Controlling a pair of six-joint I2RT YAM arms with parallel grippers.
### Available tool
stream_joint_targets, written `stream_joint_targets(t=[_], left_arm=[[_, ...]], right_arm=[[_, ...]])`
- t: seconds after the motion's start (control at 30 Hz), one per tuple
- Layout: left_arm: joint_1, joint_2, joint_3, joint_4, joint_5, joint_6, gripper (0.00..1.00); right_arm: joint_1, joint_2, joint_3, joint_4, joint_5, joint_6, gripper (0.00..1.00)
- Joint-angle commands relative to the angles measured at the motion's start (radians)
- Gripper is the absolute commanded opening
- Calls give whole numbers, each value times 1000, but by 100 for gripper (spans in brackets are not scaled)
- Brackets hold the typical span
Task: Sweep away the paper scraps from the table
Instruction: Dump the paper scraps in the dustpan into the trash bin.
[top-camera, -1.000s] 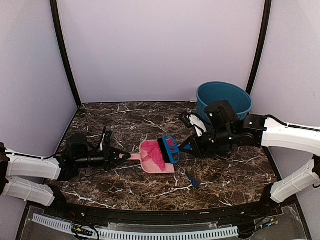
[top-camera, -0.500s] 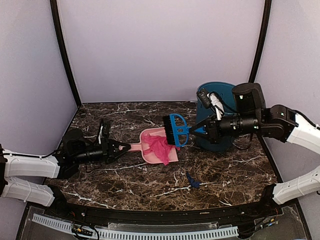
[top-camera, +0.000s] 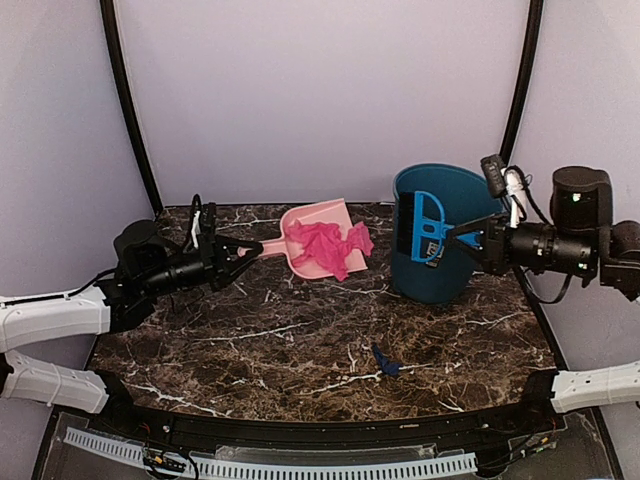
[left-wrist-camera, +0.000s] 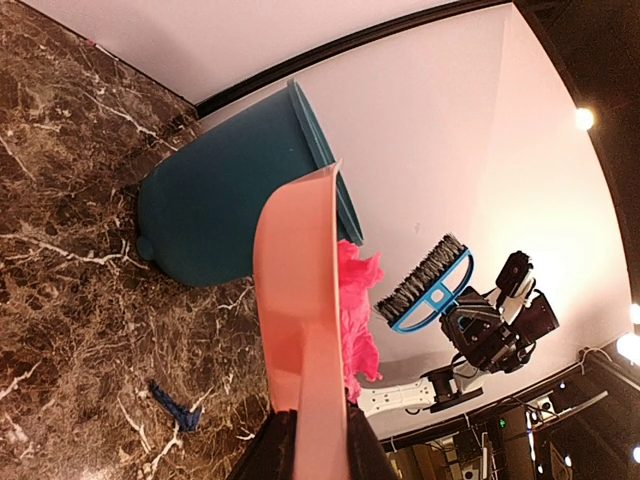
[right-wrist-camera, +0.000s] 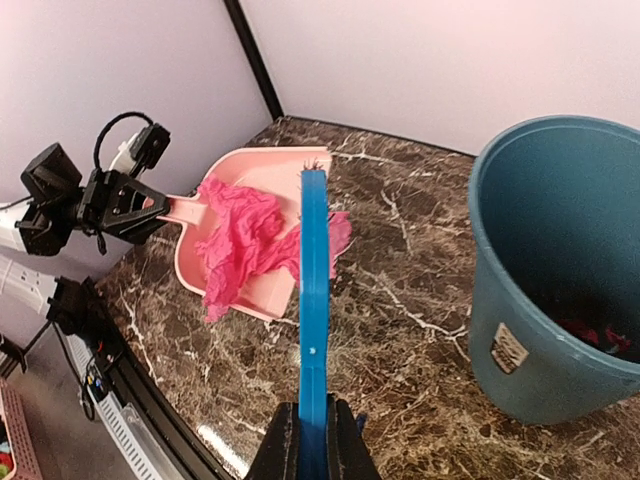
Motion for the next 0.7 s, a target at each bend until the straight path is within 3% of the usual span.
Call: stream_joint_targets(t=[0.0, 0.33, 0.67], left_arm=[[-2, -28, 83, -85, -22, 18, 0], [-3, 73, 299, -202, -36, 21, 0], [-10, 315, 594, -243, -14, 10, 0]], right_arm=[[4, -90, 37, -30, 221, 82, 0], [3, -136, 78, -73, 507, 151, 0], [4, -133, 63, -50, 545, 150, 0]])
